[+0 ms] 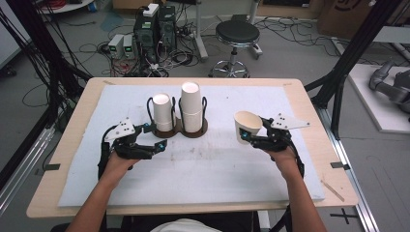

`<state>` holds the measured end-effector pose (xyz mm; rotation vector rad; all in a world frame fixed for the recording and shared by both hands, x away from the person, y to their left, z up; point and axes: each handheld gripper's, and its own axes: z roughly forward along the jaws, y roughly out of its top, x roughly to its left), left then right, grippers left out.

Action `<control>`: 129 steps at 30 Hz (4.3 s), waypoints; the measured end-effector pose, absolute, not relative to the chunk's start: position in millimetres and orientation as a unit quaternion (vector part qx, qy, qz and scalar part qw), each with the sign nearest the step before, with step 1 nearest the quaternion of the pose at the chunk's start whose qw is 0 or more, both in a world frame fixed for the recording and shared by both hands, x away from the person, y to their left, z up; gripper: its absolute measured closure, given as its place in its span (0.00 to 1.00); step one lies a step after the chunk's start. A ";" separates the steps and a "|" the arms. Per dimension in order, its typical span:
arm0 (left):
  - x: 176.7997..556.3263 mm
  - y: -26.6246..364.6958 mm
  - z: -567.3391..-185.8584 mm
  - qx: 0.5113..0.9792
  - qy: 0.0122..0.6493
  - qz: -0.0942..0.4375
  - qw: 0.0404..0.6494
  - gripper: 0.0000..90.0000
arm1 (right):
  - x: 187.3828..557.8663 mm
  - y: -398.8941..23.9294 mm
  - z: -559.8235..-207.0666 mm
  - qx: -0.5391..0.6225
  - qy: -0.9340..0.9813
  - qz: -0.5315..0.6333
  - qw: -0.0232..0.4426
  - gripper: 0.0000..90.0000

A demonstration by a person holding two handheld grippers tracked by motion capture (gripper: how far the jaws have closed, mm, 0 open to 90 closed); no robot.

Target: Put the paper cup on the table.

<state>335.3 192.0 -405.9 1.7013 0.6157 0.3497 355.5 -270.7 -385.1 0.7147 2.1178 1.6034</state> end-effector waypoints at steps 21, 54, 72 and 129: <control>336.0 209.6 -409.2 0.734 0.280 0.161 0.598 0.23 | 373.9 -300.2 -409.0 0.351 0.738 0.525 0.239 0.43; 336.0 204.8 -412.9 0.741 0.279 0.147 0.592 0.23 | 379.1 -305.0 -436.3 0.391 0.769 0.473 0.182 0.29; 337.1 205.9 -412.9 0.739 0.281 0.145 0.595 0.23 | 364.1 -315.8 -434.7 0.383 0.784 0.454 0.179 0.25; 330.3 220.6 -396.9 0.694 0.287 0.162 0.640 0.23 | 302.6 -320.2 -368.0 0.331 0.729 0.555 0.227 0.25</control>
